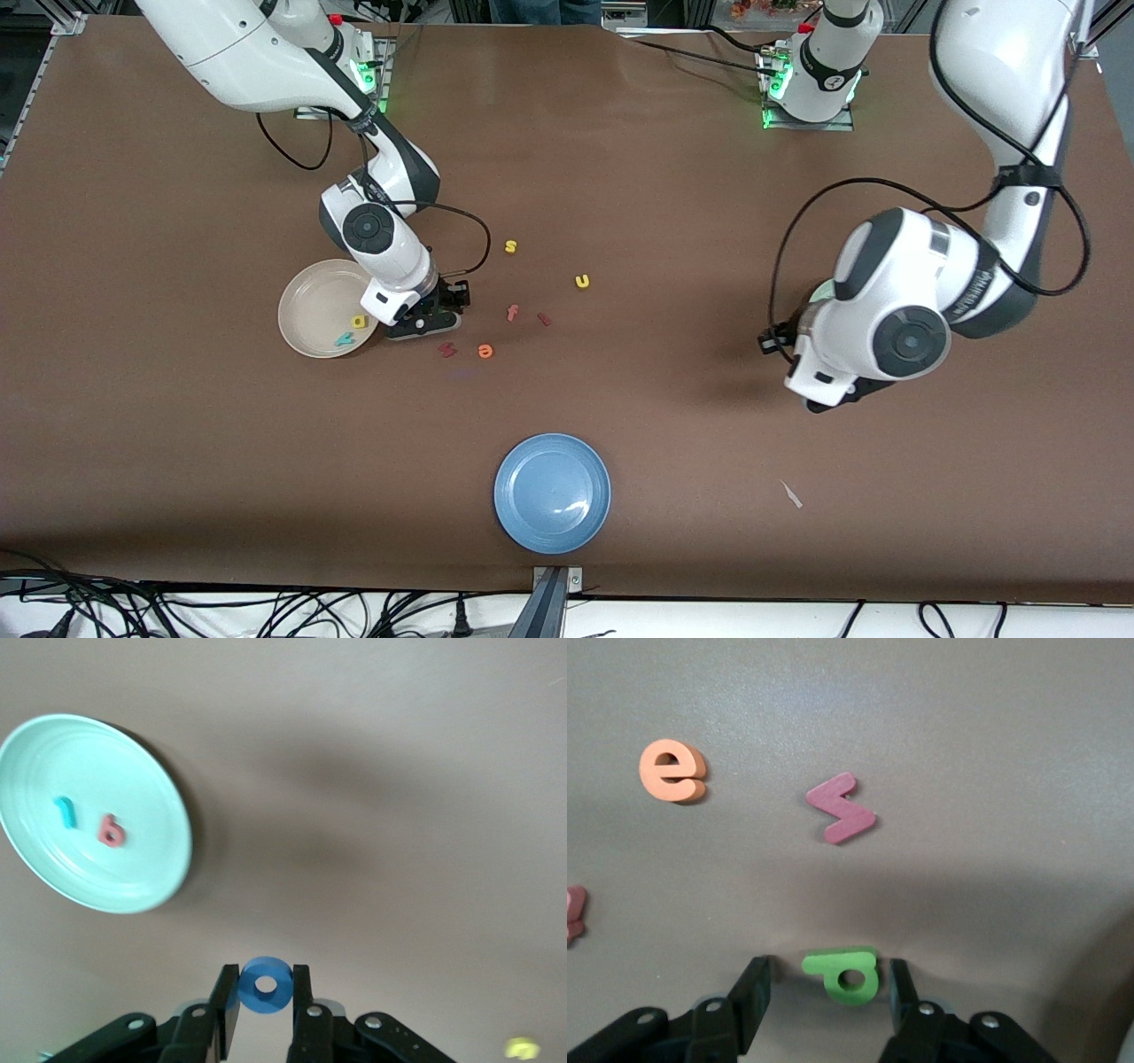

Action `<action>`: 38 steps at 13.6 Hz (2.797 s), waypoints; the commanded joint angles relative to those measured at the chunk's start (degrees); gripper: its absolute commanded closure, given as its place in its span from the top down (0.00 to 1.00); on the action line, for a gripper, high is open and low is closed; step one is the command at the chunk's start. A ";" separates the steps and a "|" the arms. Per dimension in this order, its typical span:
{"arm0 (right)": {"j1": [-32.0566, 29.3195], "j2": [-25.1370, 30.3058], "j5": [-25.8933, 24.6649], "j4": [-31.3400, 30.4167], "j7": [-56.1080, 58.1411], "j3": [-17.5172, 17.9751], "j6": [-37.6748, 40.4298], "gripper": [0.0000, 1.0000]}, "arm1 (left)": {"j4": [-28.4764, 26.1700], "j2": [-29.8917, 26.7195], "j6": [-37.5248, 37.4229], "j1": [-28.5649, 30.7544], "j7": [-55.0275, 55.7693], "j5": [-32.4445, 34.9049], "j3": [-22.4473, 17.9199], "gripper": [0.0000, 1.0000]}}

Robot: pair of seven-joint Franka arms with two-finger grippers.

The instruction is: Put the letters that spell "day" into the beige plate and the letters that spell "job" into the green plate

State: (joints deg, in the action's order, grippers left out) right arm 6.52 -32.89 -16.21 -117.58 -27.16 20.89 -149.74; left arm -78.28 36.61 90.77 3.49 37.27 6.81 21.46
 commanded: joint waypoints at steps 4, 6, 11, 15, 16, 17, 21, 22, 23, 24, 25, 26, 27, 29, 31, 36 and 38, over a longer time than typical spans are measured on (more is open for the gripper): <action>-0.37 -0.06 -2.42 -0.19 -0.17 -0.15 -0.99 0.61 | -18.02 -0.85 10.28 7.05 -12.75 5.82 0.95 0.00; -0.46 -0.41 -2.51 -0.02 -0.17 -0.15 -1.26 0.61 | -23.38 -1.02 16.34 9.59 -14.06 8.56 1.04 0.00; -0.37 -0.86 -2.51 -0.02 -0.17 -0.41 -2.31 0.60 | -25.43 -0.32 18.74 13.46 -19.86 10.76 0.95 0.01; -0.37 -0.94 -2.59 -0.02 -0.09 -0.41 -2.40 0.45 | -25.34 -0.23 18.48 13.73 -19.96 9.71 1.04 1.00; -0.37 -1.03 -2.68 -0.02 -0.09 -0.50 -2.40 0.42 | -24.82 -0.58 18.05 13.73 -19.61 9.71 1.04 1.00; -0.37 -1.03 -2.86 -0.02 -0.09 -0.50 -2.40 0.38 | -24.38 -1.19 17.69 13.65 -19.52 9.62 1.12 1.00; -0.46 0.54 -3.03 -0.10 2.71 -1.46 -1.61 0.34 | -18.17 -9.00 12.45 13.65 -20.04 2.97 2.00 1.00; -0.80 2.73 -3.03 -0.19 3.51 -1.64 0.74 0.34 | -13.78 -9.37 7.98 13.56 -19.96 0.85 2.18 1.00; -1.24 5.27 -2.77 0.07 4.39 -1.55 5.55 0.34 | -8.43 -9.37 2.98 13.38 -19.87 -0.39 2.44 1.00; -1.42 8.25 -2.42 0.16 6.22 -1.55 9.43 0.34 | -3.33 -9.46 -1.95 13.38 -19.78 -0.66 3.05 1.00; -2.38 10.55 -2.24 0.25 8.85 -1.47 12.94 0.34 | 0.72 -9.46 -5.56 13.38 -19.95 -0.66 3.49 1.00; -3.87 12.31 -2.24 0.42 12.27 -1.47 15.94 0.34 | 4.07 -9.63 -7.43 13.38 -20.04 -0.66 3.76 1.00; -5.71 13.46 -2.16 0.68 16.31 -1.47 17.97 0.34 | 6.02 -10.59 -7.62 13.38 -20.04 -0.66 4.02 1.00; -9.67 14.69 -2.15 1.04 26.06 -1.73 19.74 0.35 | 6.47 -12.17 -7.54 13.29 -20.31 -0.49 4.46 1.00; -11.00 15.84 -0.93 1.04 32.15 -4.70 21.84 0.61 | 8.66 -12.97 -7.36 12.94 -20.48 -0.40 4.12 1.00; -10.92 16.72 7.69 4.28 32.70 -6.74 31.95 0.98 | 9.20 -14.02 -7.10 2.60 -26.54 -1.10 -7.28 1.00; -10.92 16.72 7.78 6.82 32.70 -6.83 34.76 0.99 | 9.11 -14.81 -6.83 0.73 -28.38 -5.47 -10.38 1.00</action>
State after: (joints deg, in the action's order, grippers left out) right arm -4.77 -17.23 -9.77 -112.87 4.72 14.45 -118.49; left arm -69.28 23.54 84.25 6.44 11.90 5.31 14.74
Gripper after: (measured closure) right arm 0.022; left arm 0.000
